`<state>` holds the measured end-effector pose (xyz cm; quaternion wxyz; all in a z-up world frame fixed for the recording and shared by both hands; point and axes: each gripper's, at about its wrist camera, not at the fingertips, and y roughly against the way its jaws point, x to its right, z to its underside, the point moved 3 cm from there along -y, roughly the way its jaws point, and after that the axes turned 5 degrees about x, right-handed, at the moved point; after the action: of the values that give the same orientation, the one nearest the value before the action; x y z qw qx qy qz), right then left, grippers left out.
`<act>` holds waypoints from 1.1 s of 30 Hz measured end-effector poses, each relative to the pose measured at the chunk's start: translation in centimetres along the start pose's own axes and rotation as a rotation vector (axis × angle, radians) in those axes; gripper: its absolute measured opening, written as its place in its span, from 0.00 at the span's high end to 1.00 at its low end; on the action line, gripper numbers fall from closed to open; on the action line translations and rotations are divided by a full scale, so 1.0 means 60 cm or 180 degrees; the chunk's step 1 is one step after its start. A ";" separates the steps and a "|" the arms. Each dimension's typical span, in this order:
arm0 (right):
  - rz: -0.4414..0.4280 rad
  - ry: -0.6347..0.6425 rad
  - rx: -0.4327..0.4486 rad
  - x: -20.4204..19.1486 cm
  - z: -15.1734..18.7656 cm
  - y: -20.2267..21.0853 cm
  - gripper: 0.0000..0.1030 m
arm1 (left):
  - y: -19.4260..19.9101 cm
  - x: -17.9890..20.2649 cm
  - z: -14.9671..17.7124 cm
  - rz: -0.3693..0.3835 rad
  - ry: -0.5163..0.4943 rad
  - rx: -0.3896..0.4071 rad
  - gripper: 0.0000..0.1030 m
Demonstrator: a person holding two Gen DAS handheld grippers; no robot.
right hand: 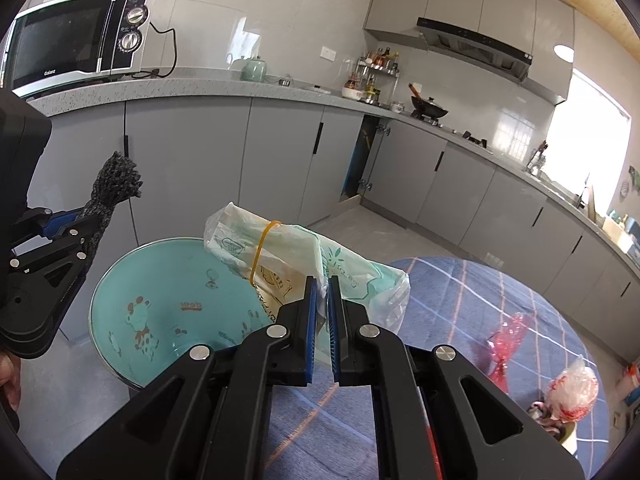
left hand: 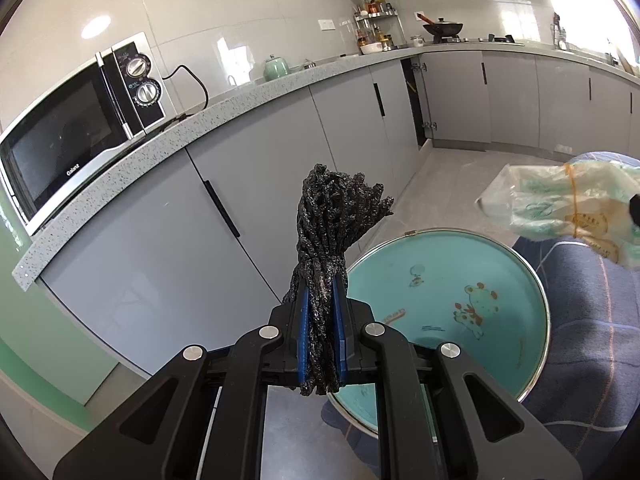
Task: Collect trash
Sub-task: 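Move both tools over the teal bin and open both grippers to drop items, then return both open grippers to the trash pile on the table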
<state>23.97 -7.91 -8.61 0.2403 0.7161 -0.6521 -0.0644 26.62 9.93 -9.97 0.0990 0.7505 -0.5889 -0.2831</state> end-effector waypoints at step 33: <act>-0.0132 -0.0154 -0.0150 0.010 0.030 0.000 0.67 | 0.024 0.029 0.036 0.0076 -0.0121 -0.0071 0.30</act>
<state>23.30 -8.95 -10.06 0.2400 0.7218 -0.6411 -0.1021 24.55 8.27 -11.59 0.0995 0.7368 -0.5964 -0.3026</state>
